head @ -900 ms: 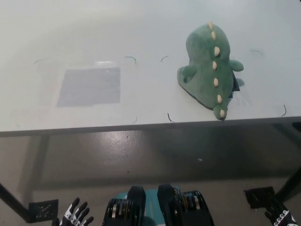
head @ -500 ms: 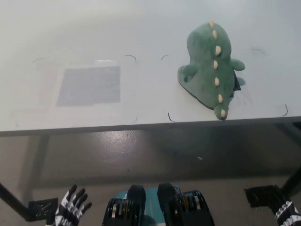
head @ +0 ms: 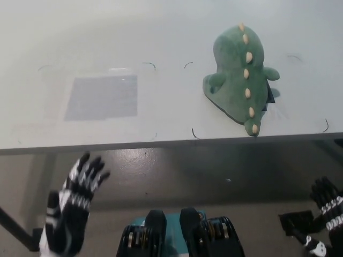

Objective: Use both hands to pick up a dinasour on the right side and move it to the left side

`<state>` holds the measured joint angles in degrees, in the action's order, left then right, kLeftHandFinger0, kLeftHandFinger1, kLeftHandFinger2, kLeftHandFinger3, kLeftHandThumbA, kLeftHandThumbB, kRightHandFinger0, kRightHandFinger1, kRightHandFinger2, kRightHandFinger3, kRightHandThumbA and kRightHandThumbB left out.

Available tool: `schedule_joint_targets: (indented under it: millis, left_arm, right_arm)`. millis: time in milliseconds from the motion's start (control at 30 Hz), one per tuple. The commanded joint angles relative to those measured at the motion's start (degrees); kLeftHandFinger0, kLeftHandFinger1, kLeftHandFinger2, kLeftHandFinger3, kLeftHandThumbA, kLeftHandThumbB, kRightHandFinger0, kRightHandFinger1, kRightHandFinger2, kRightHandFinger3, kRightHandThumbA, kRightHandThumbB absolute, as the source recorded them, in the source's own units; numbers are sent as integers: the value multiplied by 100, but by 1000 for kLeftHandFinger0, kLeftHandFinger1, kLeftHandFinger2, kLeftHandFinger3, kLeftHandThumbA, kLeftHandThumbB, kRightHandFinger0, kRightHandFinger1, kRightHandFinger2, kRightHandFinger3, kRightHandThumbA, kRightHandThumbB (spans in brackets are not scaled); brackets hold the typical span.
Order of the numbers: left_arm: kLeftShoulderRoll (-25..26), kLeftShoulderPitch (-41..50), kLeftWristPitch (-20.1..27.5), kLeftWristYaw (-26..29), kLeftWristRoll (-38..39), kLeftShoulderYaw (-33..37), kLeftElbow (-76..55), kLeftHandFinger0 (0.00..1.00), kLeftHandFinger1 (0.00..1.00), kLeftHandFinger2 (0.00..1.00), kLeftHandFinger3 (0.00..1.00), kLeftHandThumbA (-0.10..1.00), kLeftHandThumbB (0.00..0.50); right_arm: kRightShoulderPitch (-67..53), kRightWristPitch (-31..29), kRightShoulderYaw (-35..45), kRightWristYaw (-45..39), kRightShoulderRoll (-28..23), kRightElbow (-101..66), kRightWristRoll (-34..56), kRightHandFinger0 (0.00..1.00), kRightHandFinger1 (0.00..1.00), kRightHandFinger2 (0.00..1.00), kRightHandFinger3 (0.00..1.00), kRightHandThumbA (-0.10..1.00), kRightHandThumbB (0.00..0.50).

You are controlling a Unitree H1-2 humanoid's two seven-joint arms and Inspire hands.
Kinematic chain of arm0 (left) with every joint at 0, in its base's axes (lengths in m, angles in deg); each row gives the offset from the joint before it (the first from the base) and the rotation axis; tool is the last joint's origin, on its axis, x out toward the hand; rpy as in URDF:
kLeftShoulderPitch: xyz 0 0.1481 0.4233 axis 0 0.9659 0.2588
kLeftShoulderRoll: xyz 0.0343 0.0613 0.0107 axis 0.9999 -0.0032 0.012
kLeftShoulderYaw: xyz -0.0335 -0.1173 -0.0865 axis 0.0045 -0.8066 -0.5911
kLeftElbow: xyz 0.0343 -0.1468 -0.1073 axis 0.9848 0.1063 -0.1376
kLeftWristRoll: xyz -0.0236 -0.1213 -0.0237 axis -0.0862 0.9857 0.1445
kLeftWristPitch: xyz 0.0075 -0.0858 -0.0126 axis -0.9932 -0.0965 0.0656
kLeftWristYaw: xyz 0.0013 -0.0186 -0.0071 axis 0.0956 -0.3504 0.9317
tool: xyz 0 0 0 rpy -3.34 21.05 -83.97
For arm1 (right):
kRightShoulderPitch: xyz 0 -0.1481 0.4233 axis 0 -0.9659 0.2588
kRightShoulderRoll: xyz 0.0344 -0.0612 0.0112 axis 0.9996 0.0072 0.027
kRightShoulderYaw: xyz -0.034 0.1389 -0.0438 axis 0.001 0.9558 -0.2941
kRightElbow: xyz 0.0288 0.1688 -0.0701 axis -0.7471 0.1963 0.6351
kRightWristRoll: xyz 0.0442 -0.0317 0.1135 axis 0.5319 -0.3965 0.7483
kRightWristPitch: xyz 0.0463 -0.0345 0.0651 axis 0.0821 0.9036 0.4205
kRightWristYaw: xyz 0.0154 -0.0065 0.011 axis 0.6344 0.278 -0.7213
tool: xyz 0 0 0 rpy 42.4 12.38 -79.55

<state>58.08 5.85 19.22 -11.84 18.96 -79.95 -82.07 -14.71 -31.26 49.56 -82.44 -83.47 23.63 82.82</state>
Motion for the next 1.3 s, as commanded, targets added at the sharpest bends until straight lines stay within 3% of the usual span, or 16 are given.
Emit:
schedule_joint_targets:
  millis: [0, 300, 367, 533, 567, 667, 700, 833, 867, 900, 967, 1033, 1200, 1267]
  left_arm:
    - [5, -522, -605, 216, -30, -3, -322, 1000, 1000, 1000, 1000, 1000, 437]
    - [-77, -1601, -1198, 278, -173, 153, -397, 1000, 1000, 1000, 1000, 1000, 428]
    - [-147, -1872, -1278, 301, -180, 200, -251, 1000, 1000, 1000, 1000, 1000, 453]
    - [-263, -2519, -1308, 312, -345, 283, 309, 1000, 1000, 1000, 1000, 1000, 444]
    - [-307, -2707, -1369, 305, -351, 310, 502, 1000, 1000, 1000, 1000, 1000, 476]
    - [-436, -2954, -1515, 350, -272, 298, 747, 1000, 1000, 1000, 1000, 1000, 491]
    - [-487, -3101, -1587, 350, -304, 330, 937, 1000, 1000, 1000, 1000, 1000, 500]
    - [-641, -3468, -1567, 351, -383, 366, 1468, 1000, 1000, 1000, 1000, 1000, 468]
    - [-673, -3537, -1583, 355, -378, 360, 1565, 1000, 1000, 1000, 1000, 1000, 420]
    - [-721, -3670, -1561, 370, -404, 359, 1774, 1000, 1000, 1000, 1000, 1000, 465]
    - [-785, -3965, -1554, 435, -500, 358, 2144, 1000, 1000, 1000, 1000, 1000, 489]
    - [-870, -4386, -1481, 518, -561, 322, 2715, 1000, 1000, 1000, 1000, 1000, 469]
    - [-1007, -4897, -1440, 636, -518, 177, 3476, 1000, 1000, 1000, 1000, 1000, 379]
    - [-1046, -5031, -1440, 684, -544, 141, 3687, 1000, 1000, 1000, 1000, 1000, 371]
  right_arm:
    - [259, 195, 113, 45, -113, -297, 144, 1000, 1000, 1000, 1000, 1000, 236]
    - [975, 616, 175, 128, -188, -499, 69, 1000, 1000, 1000, 1000, 1000, 225]
    - [1243, 673, 173, 180, -160, -481, -27, 1000, 1000, 1000, 1000, 1000, 236]
    - [1934, 781, 180, 289, -105, -94, -212, 1000, 1000, 1000, 1000, 1000, 217]
    - [2130, 848, 184, 333, -83, 6, -255, 1000, 1000, 1000, 1000, 1000, 227]
    - [2403, 1049, 217, 416, -30, 67, -197, 1000, 1000, 1000, 1000, 965, 239]
    - [2594, 1159, 232, 481, 14, 179, -172, 1000, 1000, 1000, 1000, 950, 277]
    - [3060, 1475, 219, 563, -56, 494, -354, 1000, 1000, 1000, 1000, 990, 318]
    - [3149, 1508, 211, 570, -63, 571, -375, 1000, 1000, 1000, 1000, 983, 291]
    - [3267, 1444, 192, 525, -79, 738, -401, 1000, 1000, 1000, 1000, 1000, 307]
    - [3536, 1393, 166, 533, -110, 1076, -531, 1000, 1000, 1000, 1000, 1000, 297]
    - [3999, 1366, 160, 572, -94, 1626, -603, 1000, 1000, 1000, 1000, 993, 289]
    - [4548, 1365, 147, 600, 52, 2233, -606, 1000, 1000, 1000, 1000, 971, 171]
    - [4641, 1316, 125, 635, 110, 2345, -661, 1000, 1000, 1000, 1000, 972, 131]
